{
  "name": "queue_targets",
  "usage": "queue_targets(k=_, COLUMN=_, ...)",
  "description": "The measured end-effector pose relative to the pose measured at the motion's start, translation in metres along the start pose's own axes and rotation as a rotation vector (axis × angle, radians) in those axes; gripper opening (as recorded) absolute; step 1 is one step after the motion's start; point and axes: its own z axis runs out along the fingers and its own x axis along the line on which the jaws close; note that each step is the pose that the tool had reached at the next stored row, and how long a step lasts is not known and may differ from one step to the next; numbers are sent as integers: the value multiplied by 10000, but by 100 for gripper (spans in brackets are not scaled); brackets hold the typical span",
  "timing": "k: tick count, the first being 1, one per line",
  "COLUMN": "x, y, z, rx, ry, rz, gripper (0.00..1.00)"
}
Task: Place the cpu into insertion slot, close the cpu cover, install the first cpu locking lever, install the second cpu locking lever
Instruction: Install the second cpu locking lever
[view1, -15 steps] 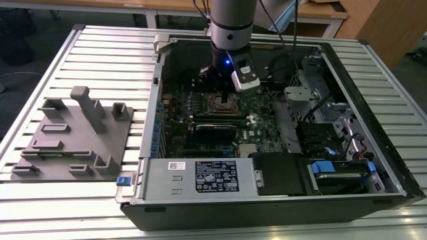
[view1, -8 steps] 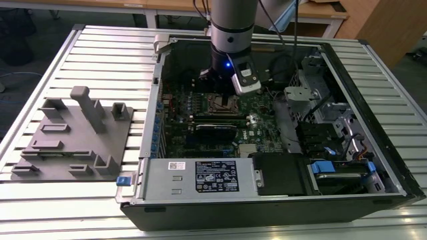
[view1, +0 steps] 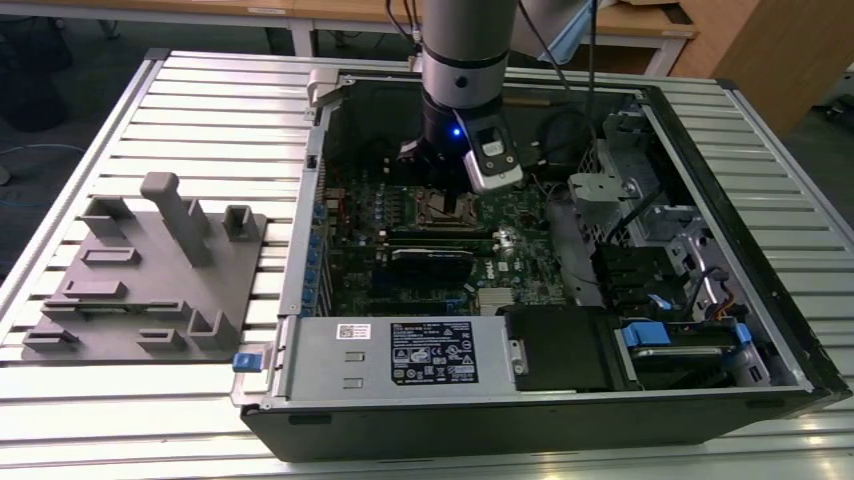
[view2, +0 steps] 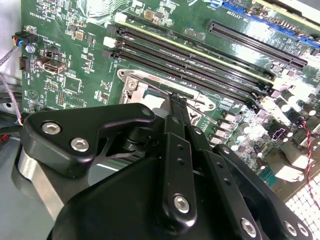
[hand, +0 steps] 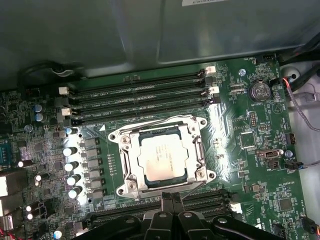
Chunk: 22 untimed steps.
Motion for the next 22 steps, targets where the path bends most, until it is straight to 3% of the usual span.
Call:
queue_targets(k=7, x=1, y=-25, z=7, rx=-2, ry=6, rz=-105, gripper=10)
queue_targets(k=18, x=93, y=-75, z=22, rx=11, ry=-11, rz=-113, gripper=10)
queue_targets(k=22, x=97, y=-76, z=24, rx=17, ry=-11, rz=-114, gripper=10)
